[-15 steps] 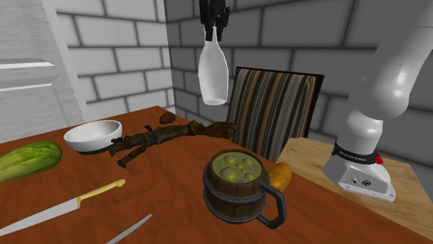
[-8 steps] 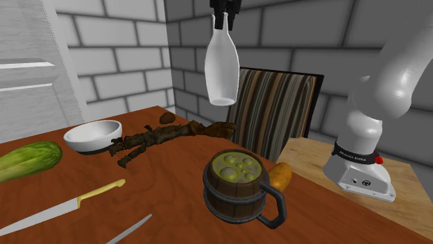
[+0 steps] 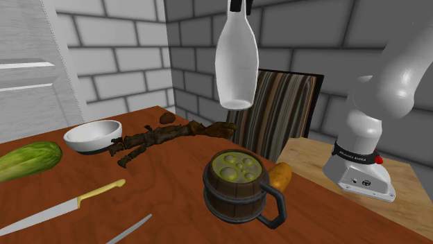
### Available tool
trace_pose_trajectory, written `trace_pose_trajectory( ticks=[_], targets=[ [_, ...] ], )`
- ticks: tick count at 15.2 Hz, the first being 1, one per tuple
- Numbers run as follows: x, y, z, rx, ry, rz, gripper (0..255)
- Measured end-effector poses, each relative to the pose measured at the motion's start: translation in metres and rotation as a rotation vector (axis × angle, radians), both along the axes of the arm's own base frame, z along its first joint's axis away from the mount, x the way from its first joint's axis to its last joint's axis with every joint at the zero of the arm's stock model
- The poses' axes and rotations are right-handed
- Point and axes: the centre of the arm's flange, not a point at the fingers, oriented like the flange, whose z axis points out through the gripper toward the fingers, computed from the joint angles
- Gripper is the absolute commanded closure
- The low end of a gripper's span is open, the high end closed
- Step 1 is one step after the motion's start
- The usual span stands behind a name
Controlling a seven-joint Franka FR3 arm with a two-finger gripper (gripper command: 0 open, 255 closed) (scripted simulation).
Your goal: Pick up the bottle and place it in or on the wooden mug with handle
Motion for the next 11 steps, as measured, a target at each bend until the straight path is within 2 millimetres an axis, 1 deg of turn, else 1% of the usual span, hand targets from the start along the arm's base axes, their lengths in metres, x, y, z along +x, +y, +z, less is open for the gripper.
trace_pose_trajectory(
  ticks=[3,6,7,8,11],
  targets=[
    [-0.030,0.022,0.014,0.000,0.000,0.000,255],
    [-0.063,0.047,0.023,-0.001,0.000,0.001,255],
    [-0.072,0.052,0.025,-0.001,0.000,0.000,255],
    [-0.074,0.054,0.024,0.000,0.000,0.000,255],
    [-0.076,0.057,0.013,-0.001,0.000,-0.001,255]
  ],
)
